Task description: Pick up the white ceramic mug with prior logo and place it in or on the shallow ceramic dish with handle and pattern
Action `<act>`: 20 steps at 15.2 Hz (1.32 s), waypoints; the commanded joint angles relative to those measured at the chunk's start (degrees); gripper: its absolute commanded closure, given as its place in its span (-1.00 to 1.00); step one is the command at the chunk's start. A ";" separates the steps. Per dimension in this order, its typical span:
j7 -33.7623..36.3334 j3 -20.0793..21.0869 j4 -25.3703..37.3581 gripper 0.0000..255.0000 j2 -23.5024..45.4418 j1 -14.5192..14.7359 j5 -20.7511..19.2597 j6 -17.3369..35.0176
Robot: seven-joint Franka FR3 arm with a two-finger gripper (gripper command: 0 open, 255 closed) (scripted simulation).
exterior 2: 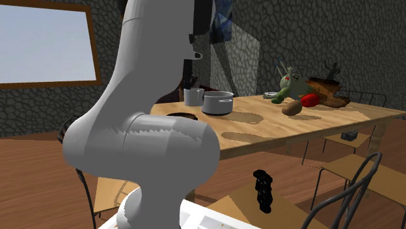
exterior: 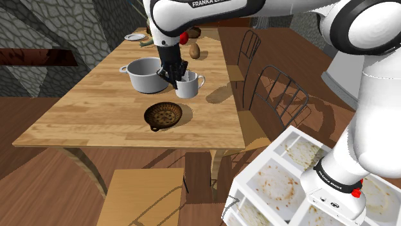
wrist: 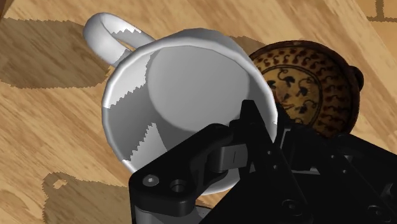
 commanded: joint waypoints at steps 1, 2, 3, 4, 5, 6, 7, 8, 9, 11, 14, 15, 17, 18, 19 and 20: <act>2.04 0.41 6.98 1.00 4.32 2.18 -0.86 -2.83; 2.94 0.55 10.58 1.00 6.46 3.33 -1.27 -4.36; 3.78 0.64 14.57 1.00 8.80 4.56 -1.70 -6.06; 4.55 0.67 19.09 1.00 11.42 5.90 -2.15 -8.00; 5.24 0.65 24.36 1.00 14.43 7.36 -2.65 -10.27; 5.80 0.53 31.01 1.00 18.17 9.06 -3.22 -13.16; 6.04 0.24 38.62 1.00 22.37 10.82 -3.77 -16.49; 6.16 0.24 36.16 1.00 21.44 10.51 -3.58 -14.99; 6.29 0.31 34.01 1.00 20.68 10.21 -3.48 -13.63; 6.48 0.42 30.56 1.00 19.62 9.72 -3.35 -11.29; 6.71 0.53 26.32 1.00 18.54 9.17 -3.23 -8.18; 6.78 0.55 25.10 1.00 18.29 9.02 -3.20 -7.23; 6.90 0.58 22.88 1.00 17.90 8.75 -3.17 -5.41; 6.96 0.59 21.85 1.00 17.76 8.63 -3.16 -4.54; 7.02 0.59 20.88 1.00 17.65 8.52 -3.16 -3.70; 7.08 0.59 19.96 1.00 17.57 8.43 -3.16 -2.87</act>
